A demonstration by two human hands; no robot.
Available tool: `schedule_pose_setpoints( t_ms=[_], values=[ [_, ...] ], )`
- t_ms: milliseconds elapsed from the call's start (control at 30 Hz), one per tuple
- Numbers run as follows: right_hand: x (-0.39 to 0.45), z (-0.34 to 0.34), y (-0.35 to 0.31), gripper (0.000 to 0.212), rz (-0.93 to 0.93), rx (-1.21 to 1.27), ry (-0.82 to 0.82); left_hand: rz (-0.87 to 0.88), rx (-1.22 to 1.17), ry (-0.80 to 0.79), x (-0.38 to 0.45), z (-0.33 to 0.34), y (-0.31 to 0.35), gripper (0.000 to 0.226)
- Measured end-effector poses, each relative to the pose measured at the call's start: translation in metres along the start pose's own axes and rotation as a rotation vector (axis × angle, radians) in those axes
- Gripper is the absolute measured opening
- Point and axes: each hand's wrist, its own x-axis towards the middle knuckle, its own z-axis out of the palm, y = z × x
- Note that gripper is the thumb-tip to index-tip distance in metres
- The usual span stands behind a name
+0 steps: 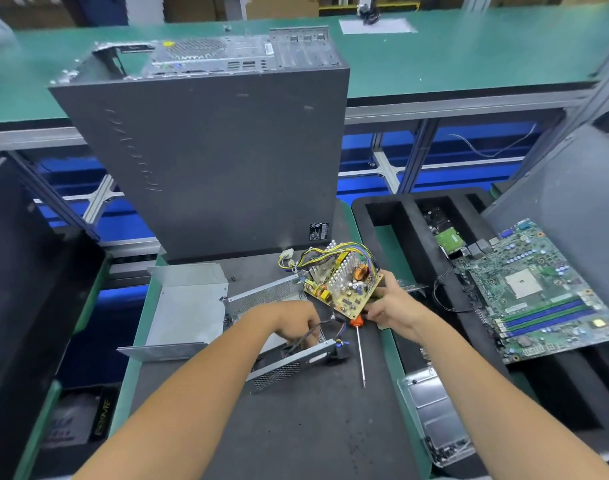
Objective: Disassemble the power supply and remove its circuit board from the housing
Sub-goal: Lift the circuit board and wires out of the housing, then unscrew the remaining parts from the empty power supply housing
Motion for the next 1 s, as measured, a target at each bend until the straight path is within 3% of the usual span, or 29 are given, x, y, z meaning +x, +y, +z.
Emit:
schedule_pose_setpoints(
  t_ms=[167, 233, 333, 400, 500, 600, 867, 1000],
  values=[
    [0.010, 0.006, 0.016, 0.092, -0.073, -0.277, 0.078, 0.107, -0.054, 0.208, -0.007, -0.034, 0.022, 0.010],
    [0.010, 0.007, 0.019, 0.089, -0.069, -0.384, 0.114, 0.193, -0.020, 0.342, -0.008, -0.049, 0.037, 0.007],
    [0.007, 0.008, 0.017, 0.082, -0.087, -0.490, 0.093, 0.271, 0.218, 0.689, 0.001, -0.065, 0.057, 0.011],
    [0.004, 0.009, 0.015, 0.080, -0.129, -0.552, 0.075, 0.252, 0.441, 0.797, 0.014, -0.070, 0.064, 0.027],
    [0.003, 0.011, 0.013, 0.079, -0.169, -0.634, 0.082, 0.112, 0.604, 0.678, 0.034, -0.070, 0.061, 0.057],
    [0.003, 0.012, 0.010, 0.068, -0.190, -0.639, 0.104, -0.008, 0.614, 0.627, 0.049, -0.071, 0.056, 0.064],
    [0.002, 0.012, -0.001, 0.037, -0.118, -0.807, 0.184, -0.087, 0.461, 0.458, 0.062, -0.088, 0.078, 0.038],
    [0.000, 0.008, -0.003, 0.027, -0.058, -0.944, 0.269, -0.061, 0.344, 0.539, 0.058, -0.083, 0.076, 0.017]
  ],
)
